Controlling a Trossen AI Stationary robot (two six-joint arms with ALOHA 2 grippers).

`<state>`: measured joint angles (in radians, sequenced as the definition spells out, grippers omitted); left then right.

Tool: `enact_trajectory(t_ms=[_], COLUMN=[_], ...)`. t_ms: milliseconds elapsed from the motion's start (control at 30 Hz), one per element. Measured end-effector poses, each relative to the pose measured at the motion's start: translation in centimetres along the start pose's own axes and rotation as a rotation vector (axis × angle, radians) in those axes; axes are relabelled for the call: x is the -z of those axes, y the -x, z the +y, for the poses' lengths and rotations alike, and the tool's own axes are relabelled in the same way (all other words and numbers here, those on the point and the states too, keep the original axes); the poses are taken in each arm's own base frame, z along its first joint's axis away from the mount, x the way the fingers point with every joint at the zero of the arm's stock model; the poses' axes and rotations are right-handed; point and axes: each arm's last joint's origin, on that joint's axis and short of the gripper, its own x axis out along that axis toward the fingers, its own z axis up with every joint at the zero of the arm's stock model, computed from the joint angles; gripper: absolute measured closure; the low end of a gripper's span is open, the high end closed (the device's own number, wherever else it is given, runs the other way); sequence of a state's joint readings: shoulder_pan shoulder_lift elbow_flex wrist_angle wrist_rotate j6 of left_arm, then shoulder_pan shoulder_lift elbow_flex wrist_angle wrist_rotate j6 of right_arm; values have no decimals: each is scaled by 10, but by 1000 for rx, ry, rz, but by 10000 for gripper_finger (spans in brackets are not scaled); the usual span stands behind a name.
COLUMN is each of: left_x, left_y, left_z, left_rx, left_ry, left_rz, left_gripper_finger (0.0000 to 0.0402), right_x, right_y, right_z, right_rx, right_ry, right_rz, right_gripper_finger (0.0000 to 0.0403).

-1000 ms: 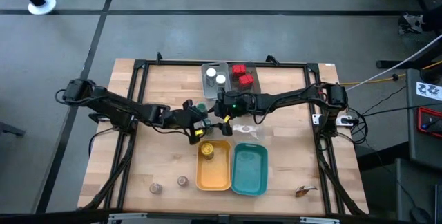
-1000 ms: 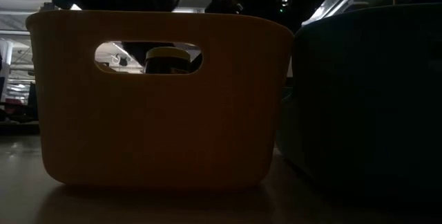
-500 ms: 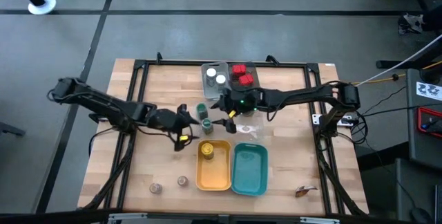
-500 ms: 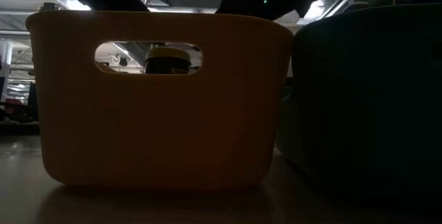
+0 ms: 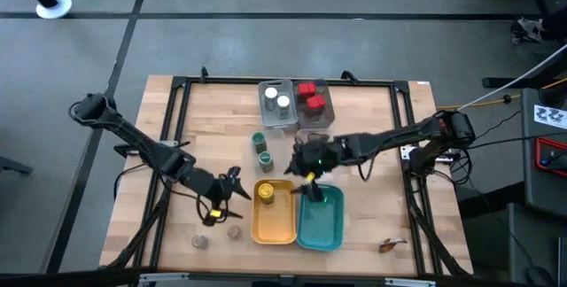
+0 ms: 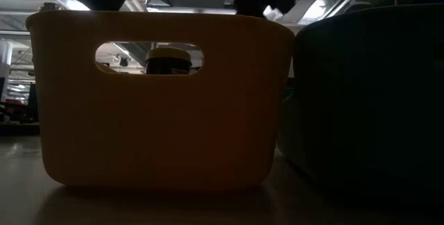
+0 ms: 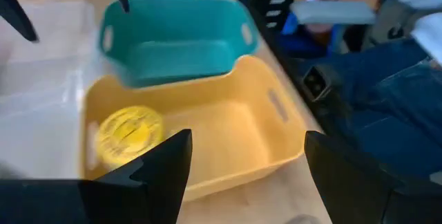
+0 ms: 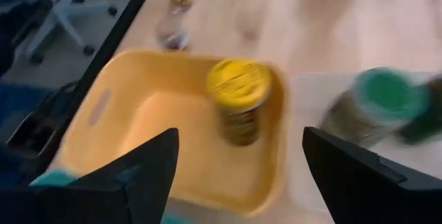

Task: Sort spices by type
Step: Put the top brown seasoning bottle into the blue bin

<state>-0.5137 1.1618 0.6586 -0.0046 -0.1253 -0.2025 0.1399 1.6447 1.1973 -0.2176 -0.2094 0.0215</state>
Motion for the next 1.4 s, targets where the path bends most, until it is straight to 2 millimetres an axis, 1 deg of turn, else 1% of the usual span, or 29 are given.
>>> enact_trajectory(t_ms=[133, 267, 400, 467, 767, 1000, 1200, 1400], left_x=[4, 13, 20, 24, 45, 50, 61, 72], left_y=[-14, -25, -29, -27, -22, -19, -27, -37], left_z=[-15, -27, -36, -40, -45, -49, -56, -58], left_rx=[32, 51, 61, 68, 31, 32, 29, 12], left_ry=[7, 43, 107, 108, 85, 58, 27, 9], left_rz=[-22, 11, 52, 76, 269, 302, 347, 395], left_gripper_finger=[137, 137, 137, 137, 137, 137, 137, 137], right_x=[5, 9, 10, 10, 14, 20, 24, 28], right_y=[-4, -7, -8, -9, -9, -7, -5, -3], right_z=[24, 44, 60, 69, 105, 129, 145, 158], right_rx=[11, 20, -7, -15, 28, 76, 99, 85], right_ry=[52, 103, 128, 113, -1, -84, -114, -102], right_rz=[46, 69, 69, 58, 21, 0, -15, -17], right_gripper_finger=[95, 95, 95, 95, 95, 95, 95, 95])
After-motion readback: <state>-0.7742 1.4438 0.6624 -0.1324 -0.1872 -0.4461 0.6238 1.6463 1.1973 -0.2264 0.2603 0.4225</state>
